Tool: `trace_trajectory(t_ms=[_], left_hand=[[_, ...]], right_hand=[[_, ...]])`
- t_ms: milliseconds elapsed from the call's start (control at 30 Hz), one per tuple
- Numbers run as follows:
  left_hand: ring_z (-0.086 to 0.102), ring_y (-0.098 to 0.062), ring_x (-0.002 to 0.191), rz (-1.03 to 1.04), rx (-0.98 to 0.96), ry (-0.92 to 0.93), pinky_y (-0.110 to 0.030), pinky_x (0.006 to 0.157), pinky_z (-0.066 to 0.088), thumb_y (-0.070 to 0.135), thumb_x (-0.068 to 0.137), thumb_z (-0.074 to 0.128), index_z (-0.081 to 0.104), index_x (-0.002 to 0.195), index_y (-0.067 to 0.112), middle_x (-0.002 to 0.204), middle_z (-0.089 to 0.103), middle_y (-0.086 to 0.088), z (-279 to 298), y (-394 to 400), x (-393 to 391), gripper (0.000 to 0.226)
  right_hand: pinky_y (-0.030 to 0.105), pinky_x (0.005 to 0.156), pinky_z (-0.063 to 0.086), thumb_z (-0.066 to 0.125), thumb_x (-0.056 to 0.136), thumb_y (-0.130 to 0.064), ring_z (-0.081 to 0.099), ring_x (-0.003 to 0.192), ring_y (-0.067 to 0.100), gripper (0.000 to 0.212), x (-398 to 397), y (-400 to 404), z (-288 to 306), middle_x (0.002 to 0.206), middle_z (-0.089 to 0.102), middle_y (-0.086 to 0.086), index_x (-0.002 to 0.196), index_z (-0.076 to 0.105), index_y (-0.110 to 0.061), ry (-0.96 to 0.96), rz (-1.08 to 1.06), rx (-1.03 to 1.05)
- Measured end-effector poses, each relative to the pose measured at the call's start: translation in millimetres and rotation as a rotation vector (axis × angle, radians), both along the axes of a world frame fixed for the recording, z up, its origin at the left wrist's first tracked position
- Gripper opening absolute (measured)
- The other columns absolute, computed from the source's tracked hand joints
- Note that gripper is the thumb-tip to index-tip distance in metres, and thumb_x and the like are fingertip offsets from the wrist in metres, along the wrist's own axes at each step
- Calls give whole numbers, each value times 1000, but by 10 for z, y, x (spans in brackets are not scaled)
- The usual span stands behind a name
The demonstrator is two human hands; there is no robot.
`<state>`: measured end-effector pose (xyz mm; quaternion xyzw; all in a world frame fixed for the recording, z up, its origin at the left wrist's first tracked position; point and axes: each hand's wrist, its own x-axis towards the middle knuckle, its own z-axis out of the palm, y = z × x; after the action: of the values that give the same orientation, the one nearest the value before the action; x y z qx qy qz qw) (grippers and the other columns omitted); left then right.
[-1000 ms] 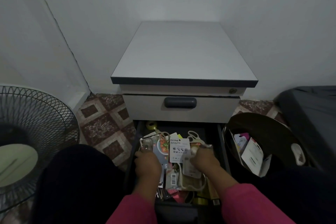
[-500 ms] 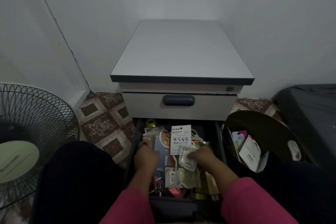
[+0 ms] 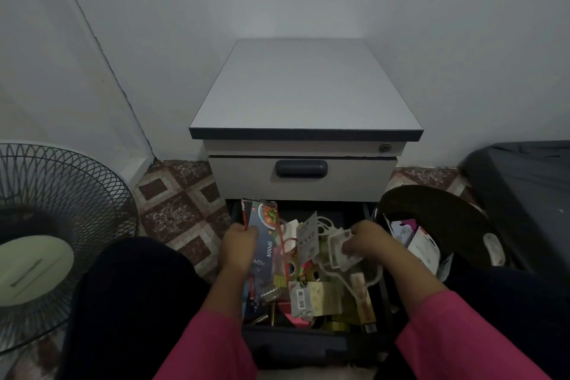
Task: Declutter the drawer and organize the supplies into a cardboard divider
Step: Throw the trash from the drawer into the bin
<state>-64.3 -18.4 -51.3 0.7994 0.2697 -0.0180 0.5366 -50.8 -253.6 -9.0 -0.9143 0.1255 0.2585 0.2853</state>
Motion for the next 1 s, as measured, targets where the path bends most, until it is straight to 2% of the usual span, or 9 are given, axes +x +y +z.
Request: trace_trajectory(t_ms=[100,200,333,400,600,667,767,900,1000], left_hand=[[36,-16,54,-72,-47,29,-29,52,27,10,87,54,40,66,14,62,39,-1,57,-60,-6,25],[39,-13,54,-138,-19,30,-31,54,33,8,89,54,42,64,18,61,43,1,65,-131,-6,30],[44,-19,60,-280,449,-50,-29,52,25,22,90,52,40,72,19,64,45,2,151,-168,-30,21],[51,-20,64,-336,554,-100,-29,52,29,24,90,52,46,80,17,68,51,3,245,-170,9,14],[52,-20,57,-384,21,-4,-23,53,37,11,85,61,53,71,10,67,56,-9,445,-533,184,16],[57,-23,64,-460,-98,48,-29,60,42,12,85,61,55,71,12,72,59,-14,414,-850,221,15],[55,-22,69,-572,-134,87,-31,61,39,18,84,63,53,69,16,75,57,-13,344,-1447,306,19],[48,-14,61,-625,-171,119,-23,52,33,24,92,57,48,69,17,71,52,-4,371,-2247,427,26],[61,-20,88,-679,-169,156,-22,54,36,38,97,49,63,101,6,98,63,-11,347,-2575,525,35]], right_hand=[[33,88,51,68,84,-17,61,107,25,42,-1,-152,171,119,63,12,124,60,-7,-2,79,-73],[30,80,50,74,79,-16,62,97,23,43,23,-375,278,110,65,10,120,64,-7,-48,64,-29],[27,60,45,74,78,-9,58,69,20,31,87,-824,373,83,64,10,107,66,-4,-88,-51,24],[34,64,48,74,76,-6,59,68,26,22,136,-1105,377,76,64,14,96,68,1,-110,-134,59],[46,88,52,68,85,-7,63,97,39,31,312,-1666,421,105,64,26,111,61,7,-96,-320,10],[46,88,52,68,86,-10,61,97,38,37,368,-1741,423,106,61,24,118,57,7,-77,-358,-6],[43,87,52,70,85,-14,60,100,37,48,400,-1813,396,113,60,24,126,53,7,-56,-411,-23],[47,85,54,75,81,-21,64,95,37,46,372,-1857,295,108,63,26,115,59,5,-35,-469,40],[44,84,53,79,77,-28,63,93,34,52,367,-1880,281,108,64,23,114,59,4,-17,-469,58]])
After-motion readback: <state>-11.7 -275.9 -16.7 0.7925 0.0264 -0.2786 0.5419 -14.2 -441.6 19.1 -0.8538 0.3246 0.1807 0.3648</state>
